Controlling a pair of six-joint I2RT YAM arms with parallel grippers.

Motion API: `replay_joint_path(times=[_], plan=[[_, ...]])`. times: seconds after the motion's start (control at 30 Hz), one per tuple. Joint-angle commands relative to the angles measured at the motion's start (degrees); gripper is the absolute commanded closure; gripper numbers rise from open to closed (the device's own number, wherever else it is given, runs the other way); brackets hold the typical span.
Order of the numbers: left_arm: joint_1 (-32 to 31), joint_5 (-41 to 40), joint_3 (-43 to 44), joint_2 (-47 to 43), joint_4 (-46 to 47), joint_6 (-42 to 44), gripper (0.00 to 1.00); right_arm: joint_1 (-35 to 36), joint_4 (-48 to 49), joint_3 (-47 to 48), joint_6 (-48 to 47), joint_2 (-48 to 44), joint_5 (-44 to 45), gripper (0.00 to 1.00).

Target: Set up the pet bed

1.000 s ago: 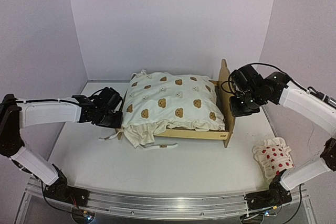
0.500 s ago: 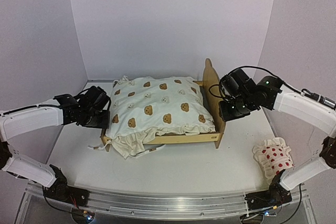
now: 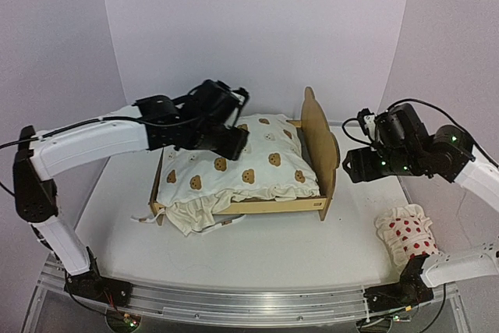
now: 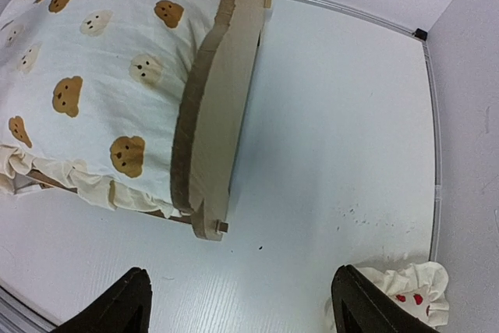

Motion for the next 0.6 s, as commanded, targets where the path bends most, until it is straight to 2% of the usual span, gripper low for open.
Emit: replay_joint_path(times=[0.0,0.13,0.3,0.4,0.57], plan=[[-6.24,4.67,13.02,12.36,0.77,11.53,0.39,0.12,-2.00,-2.55,0.58,-5.81,2.46,0.20],[-9.97,7.49,24.49,23.72,-0.03,18.18,0.40,0.09,-2.76,-4.18,0.78,-9.87,3.13,0.22],[-10.77,10.22,36.01,33.95,-2.11,22.29,0.41,0.10,-3.77,-5.45,1.11,-11.79,2.64,0.24],[-10.79,10.08,39.50,38.07,-3.10,23.70,0.42,0.13,-4.06,-6.13,1.19,-12.15,2.28,0.25],[-10.67,8.99,40.50,41.15,-2.00,25.71,0.45,0.09,-4.08,-7.39,1.33,-12.67,1.95,0.26]])
